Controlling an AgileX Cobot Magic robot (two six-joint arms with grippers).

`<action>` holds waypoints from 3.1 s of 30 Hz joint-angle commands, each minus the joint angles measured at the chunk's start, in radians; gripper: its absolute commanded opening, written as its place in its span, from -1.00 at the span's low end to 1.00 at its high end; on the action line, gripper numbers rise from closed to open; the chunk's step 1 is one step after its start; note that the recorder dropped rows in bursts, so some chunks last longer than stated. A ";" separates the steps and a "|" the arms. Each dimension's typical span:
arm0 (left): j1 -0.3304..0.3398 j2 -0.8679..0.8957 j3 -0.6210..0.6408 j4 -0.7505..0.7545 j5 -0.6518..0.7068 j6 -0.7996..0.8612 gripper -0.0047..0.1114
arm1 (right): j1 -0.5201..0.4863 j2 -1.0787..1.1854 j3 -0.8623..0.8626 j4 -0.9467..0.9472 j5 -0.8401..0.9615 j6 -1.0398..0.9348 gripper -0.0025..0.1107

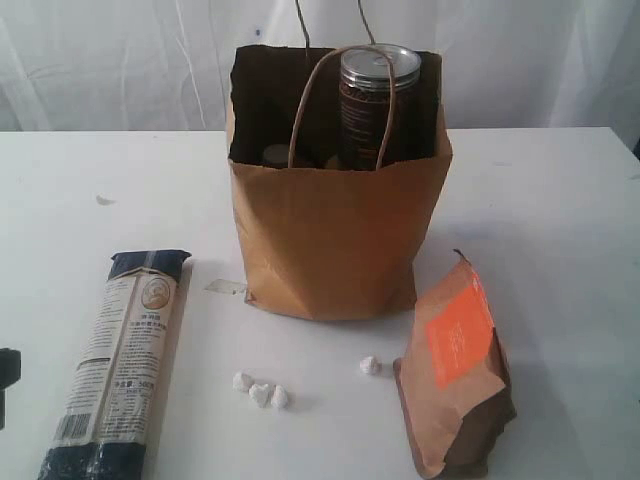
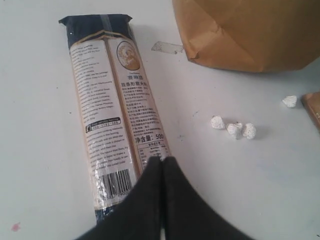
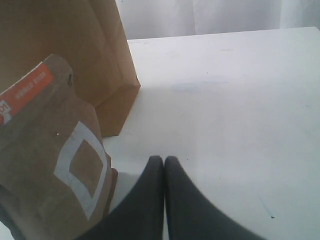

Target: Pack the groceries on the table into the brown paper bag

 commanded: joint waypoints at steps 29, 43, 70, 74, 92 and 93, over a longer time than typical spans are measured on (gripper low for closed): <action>0.061 -0.290 0.079 0.005 -0.060 -0.064 -0.92 | -0.006 -0.005 0.005 -0.004 -0.003 0.003 -0.96; 0.294 -0.515 0.156 0.007 0.011 0.056 -0.92 | -0.006 -0.005 0.005 -0.004 -0.003 0.003 -0.96; 0.427 -0.567 0.358 -0.109 -0.316 0.476 -0.92 | -0.006 -0.005 0.005 -0.006 -0.003 0.003 -0.96; 0.427 -0.567 0.358 -0.144 -0.231 0.526 -0.92 | -0.006 -0.005 0.005 -0.006 -0.003 0.003 -0.96; 0.427 -0.567 0.358 -0.144 -0.151 0.524 -0.92 | -0.006 -0.005 0.005 -0.006 -0.003 0.003 -0.96; 0.427 -0.567 0.358 -0.144 -0.151 0.524 -0.92 | -0.006 -0.005 0.005 -0.006 -0.003 0.003 -0.96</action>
